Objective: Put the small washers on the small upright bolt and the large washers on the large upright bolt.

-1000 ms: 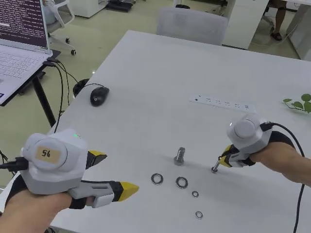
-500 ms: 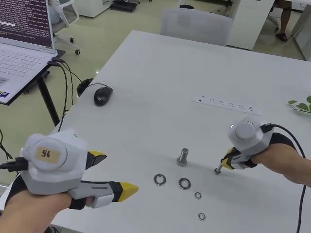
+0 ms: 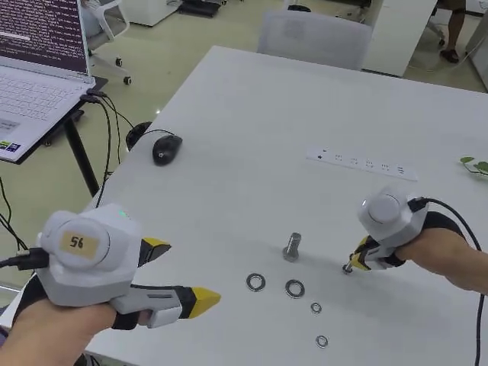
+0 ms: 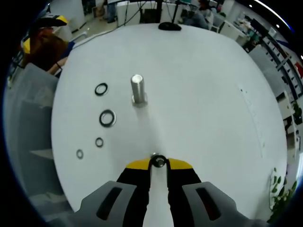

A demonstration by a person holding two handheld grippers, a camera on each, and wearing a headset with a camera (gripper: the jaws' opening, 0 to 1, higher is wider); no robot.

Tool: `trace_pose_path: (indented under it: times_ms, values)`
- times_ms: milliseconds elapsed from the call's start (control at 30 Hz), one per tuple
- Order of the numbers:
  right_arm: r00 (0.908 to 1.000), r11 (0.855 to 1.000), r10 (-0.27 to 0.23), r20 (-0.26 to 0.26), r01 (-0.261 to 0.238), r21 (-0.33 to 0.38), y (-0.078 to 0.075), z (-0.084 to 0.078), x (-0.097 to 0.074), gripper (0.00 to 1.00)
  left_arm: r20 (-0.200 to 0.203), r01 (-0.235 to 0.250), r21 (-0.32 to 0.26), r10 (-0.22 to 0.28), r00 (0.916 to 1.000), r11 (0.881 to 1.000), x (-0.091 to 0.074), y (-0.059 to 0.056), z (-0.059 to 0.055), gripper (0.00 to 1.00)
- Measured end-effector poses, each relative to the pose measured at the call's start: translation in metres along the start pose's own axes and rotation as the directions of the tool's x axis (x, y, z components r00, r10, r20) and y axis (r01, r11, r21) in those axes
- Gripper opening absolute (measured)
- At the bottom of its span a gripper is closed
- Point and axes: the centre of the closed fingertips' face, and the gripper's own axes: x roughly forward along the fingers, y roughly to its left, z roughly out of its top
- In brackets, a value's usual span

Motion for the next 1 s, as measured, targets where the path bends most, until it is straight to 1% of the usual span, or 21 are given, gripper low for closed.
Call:
trace_pose_path:
  times_ms: [233, 500, 567, 700, 833, 967, 1000]
  values:
    - [0.9997, 1.0, 0.014, -0.021, -0.014, 0.007, 0.003, -0.008, 0.017, 0.14, -0.009, -0.007, -0.005, 0.007, 0.9999, 1.0, -0.001, 0.002, -0.003, 0.66]
    - [0.9991, 0.999, 0.032, -0.029, -0.032, 0.008, 0.001, -0.014, 0.029, 0.14, -0.019, -0.008, -0.005, 0.008, 0.9998, 1.0, 0.0, 0.002, -0.004, 0.66]
    - [0.9992, 0.999, 0.036, -0.015, -0.036, 0.027, 0.001, -0.012, 0.028, 0.14, -0.018, -0.007, -0.008, 0.007, 0.9998, 1.0, 0.0, 0.001, -0.004, 0.66]
    - [0.999, 0.999, 0.043, -0.009, -0.042, 0.017, 0.003, -0.012, 0.026, 0.16, -0.023, -0.003, -0.005, 0.003, 0.9997, 1.0, 0.002, 0.001, -0.004, 0.66]
    - [0.9988, 0.999, 0.042, 0.024, -0.043, 0.03, 0.006, -0.013, 0.02, 0.18, -0.019, 0.0, -0.003, 0.0, 0.9998, 1.0, 0.004, 0.001, -0.001, 0.66]
    - [0.9989, 0.998, 0.026, 0.04, -0.028, 0.057, 0.006, -0.021, 0.013, 0.19, -0.019, 0.006, 0.004, -0.006, 0.9998, 1.0, 0.006, 0.0, 0.001, 0.66]
    - [0.9989, 0.998, 0.022, 0.041, -0.024, 0.064, 0.006, -0.025, 0.011, 0.19, -0.019, 0.007, 0.004, -0.006, 0.9998, 1.0, 0.006, 0.0, 0.002, 0.66]
